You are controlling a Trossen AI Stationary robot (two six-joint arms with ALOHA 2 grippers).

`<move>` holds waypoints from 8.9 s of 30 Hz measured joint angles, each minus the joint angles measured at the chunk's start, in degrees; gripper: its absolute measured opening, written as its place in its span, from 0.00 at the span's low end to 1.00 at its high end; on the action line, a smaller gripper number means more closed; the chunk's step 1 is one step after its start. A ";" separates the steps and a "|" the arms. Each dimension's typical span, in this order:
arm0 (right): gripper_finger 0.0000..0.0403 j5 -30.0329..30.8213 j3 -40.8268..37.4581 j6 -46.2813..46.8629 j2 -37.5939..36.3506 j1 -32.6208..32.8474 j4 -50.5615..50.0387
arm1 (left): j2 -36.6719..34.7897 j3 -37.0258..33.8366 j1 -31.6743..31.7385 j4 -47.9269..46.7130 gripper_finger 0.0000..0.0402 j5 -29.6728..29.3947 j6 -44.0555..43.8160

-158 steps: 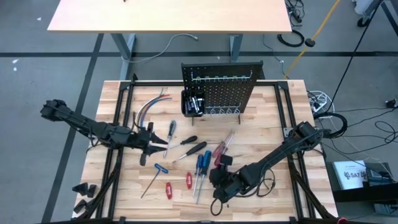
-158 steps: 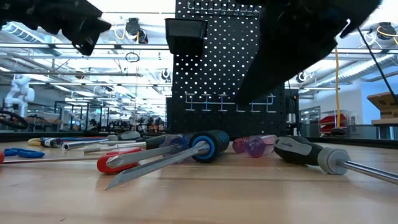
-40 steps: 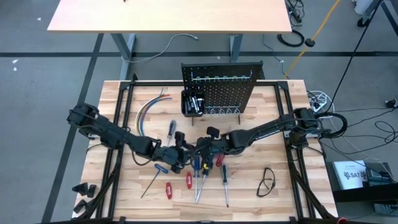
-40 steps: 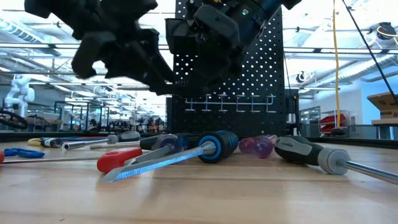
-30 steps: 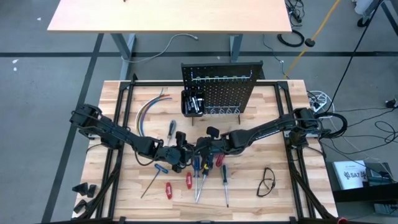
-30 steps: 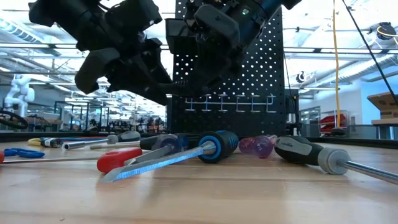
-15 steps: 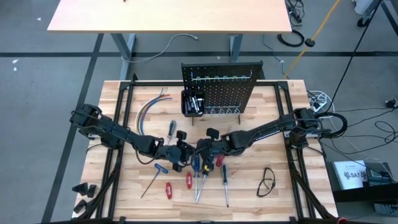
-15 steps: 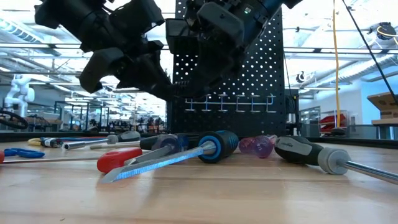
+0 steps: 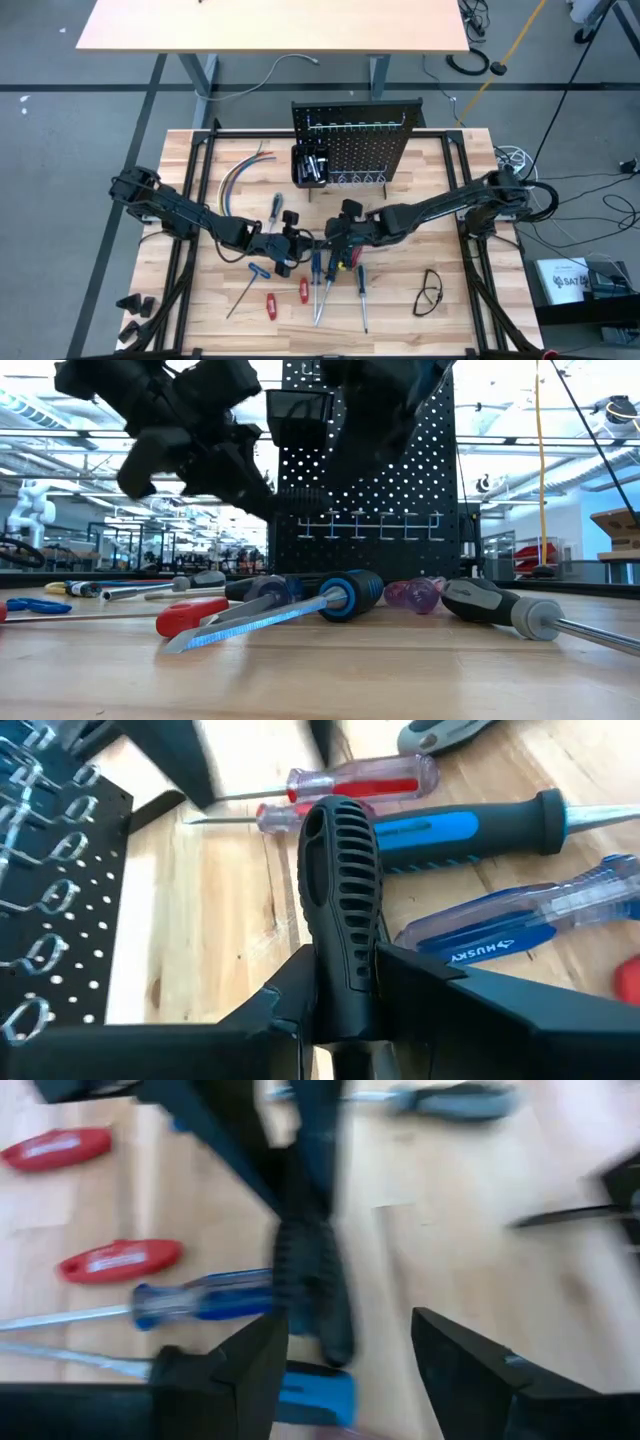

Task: Hang tools onto peg board
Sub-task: Hang the black screwdriver on the peg board

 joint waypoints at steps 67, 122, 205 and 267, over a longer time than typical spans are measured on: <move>0.00 -10.28 -16.04 -33.92 -3.60 4.70 73.44 | 4.92 -15.45 2.49 77.05 0.20 39.94 -27.60; 0.00 35.73 -16.04 -41.48 -12.00 15.67 59.48 | 6.22 -22.70 24.99 83.35 0.20 -10.19 -46.97; 0.00 51.76 -16.00 -38.22 -12.62 16.82 46.19 | 14.12 -15.73 24.32 87.75 0.20 -16.47 -25.38; 0.00 1.02 -45.09 -10.44 -25.58 1.89 72.89 | 14.41 1.57 -0.78 32.66 0.20 -28.49 2.41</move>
